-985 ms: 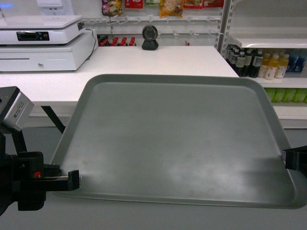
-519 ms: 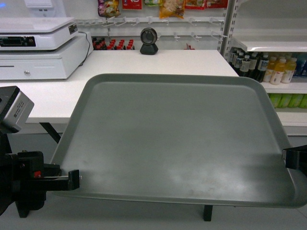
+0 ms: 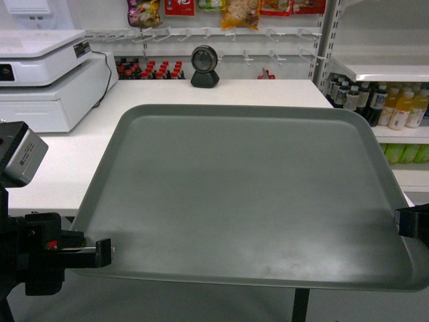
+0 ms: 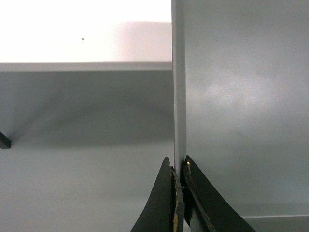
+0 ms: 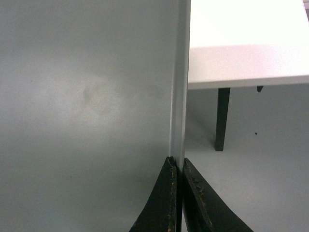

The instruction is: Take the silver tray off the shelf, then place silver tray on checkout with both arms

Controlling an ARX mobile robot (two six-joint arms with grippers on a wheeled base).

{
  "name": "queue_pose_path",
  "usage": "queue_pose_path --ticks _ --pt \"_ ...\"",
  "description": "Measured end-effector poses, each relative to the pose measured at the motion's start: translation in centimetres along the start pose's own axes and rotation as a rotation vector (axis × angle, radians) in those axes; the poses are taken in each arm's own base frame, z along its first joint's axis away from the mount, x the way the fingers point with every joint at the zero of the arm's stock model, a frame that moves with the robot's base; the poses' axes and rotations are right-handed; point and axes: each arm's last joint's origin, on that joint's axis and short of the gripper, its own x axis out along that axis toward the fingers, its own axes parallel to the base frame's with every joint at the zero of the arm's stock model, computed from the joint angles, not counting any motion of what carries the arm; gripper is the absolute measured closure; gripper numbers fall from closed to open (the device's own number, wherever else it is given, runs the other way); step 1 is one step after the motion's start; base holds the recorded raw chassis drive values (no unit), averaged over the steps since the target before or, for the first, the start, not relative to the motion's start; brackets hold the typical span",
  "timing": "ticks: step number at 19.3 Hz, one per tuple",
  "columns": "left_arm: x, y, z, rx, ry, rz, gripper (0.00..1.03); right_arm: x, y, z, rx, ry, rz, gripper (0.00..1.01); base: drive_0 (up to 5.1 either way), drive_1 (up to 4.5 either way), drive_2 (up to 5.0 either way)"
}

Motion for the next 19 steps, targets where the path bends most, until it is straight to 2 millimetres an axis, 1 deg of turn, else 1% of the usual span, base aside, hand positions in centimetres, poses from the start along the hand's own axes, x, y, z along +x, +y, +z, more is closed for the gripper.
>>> queue_pose_path --ticks 14,19 --pt "0.00 -0.01 0.00 0.000 0.000 0.000 1.00 0.01 -0.01 -0.01 0.001 0.001 -0.001 0.99 -0.1 3.92 -4.1" --pt "0.00 -0.01 0.01 0.000 -0.001 0.000 1.00 0.01 -0.01 0.02 0.000 -0.001 0.000 0.99 0.0 0.00 0.0"
